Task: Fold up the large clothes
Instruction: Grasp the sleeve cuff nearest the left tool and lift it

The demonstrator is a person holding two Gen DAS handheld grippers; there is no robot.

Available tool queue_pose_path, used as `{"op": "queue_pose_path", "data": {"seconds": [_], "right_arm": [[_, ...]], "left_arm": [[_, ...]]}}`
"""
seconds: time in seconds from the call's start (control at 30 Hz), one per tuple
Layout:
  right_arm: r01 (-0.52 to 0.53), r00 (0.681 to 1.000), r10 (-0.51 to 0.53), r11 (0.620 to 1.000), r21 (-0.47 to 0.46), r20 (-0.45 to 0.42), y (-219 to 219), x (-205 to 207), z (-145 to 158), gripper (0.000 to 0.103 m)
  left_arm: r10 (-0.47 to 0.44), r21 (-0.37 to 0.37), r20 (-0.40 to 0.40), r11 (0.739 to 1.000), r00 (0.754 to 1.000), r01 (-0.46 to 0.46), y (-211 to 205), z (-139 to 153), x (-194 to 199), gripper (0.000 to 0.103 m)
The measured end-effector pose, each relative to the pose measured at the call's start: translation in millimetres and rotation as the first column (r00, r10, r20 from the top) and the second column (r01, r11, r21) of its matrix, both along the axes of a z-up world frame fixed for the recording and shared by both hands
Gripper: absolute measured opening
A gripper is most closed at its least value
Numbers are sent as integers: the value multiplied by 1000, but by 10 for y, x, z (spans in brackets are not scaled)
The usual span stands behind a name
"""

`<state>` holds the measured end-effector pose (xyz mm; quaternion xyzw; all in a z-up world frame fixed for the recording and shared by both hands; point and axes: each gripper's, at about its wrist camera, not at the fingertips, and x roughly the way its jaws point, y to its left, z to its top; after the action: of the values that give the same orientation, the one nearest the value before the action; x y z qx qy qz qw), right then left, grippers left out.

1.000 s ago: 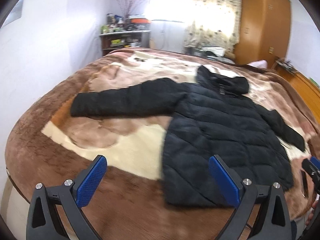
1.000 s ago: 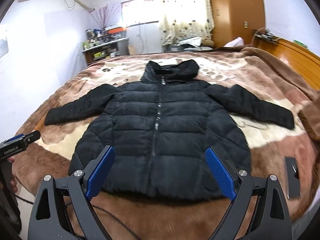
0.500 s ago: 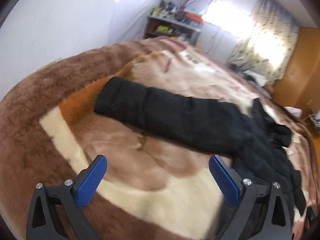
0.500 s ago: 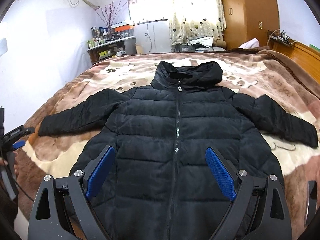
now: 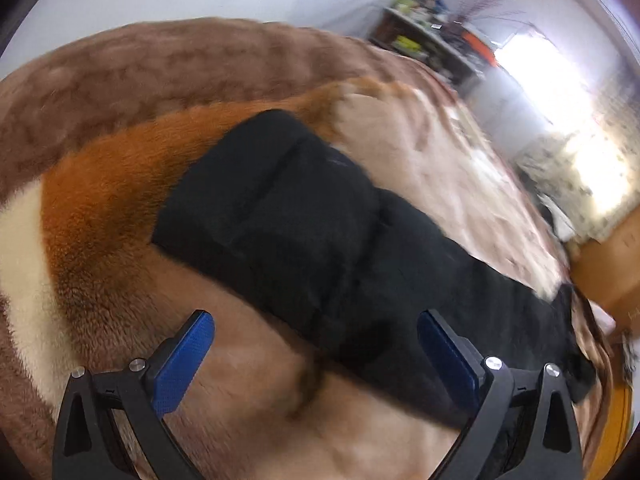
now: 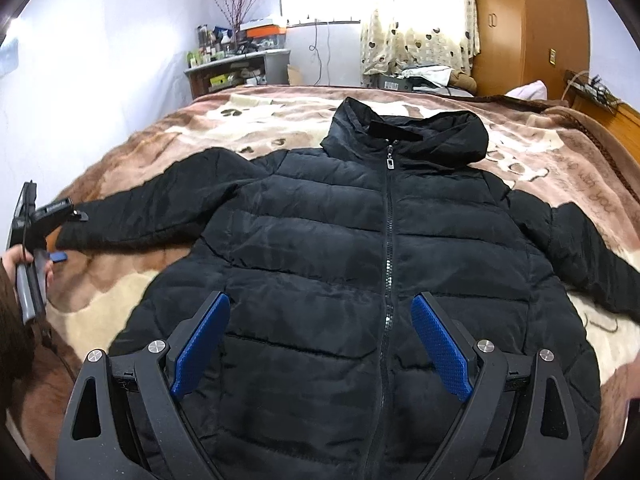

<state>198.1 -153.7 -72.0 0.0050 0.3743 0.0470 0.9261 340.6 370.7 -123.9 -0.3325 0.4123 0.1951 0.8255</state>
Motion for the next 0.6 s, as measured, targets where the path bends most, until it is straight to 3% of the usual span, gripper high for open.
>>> {"op": "queue_pose_path", "data": {"seconds": [0.17,0.27,0.33,0.4,0.5,0.57,0.6], "right_arm": [[-4,1000,4,1000,-1,1,-1,136,-6,93],[-10,1000,10,1000,1,9,7,202,5,92],[-20,1000,20,1000,5,14,14,232,9,93],[-27,1000,27,1000,1,14,23,252,-2,92],[-29,1000,29,1000,2,11,16,279,-20,92],[-24,1000,24,1000,2,7,4,290,-31,92],[-21,1000,21,1000,3,7,-2,291,-32,92]], "left_arm": [[89,71,-4,994,996,-88,78,-51,83,97],[159,39,13,987,987,-159,177,-85,127,96],[155,17,-6,988,988,-155,177,-134,205,93],[148,32,3,988,989,-148,148,-117,247,84],[171,8,39,985,984,-172,179,-97,232,53],[162,26,25,986,986,-163,165,-83,282,45],[151,36,27,988,988,-152,152,-60,308,35]]}}
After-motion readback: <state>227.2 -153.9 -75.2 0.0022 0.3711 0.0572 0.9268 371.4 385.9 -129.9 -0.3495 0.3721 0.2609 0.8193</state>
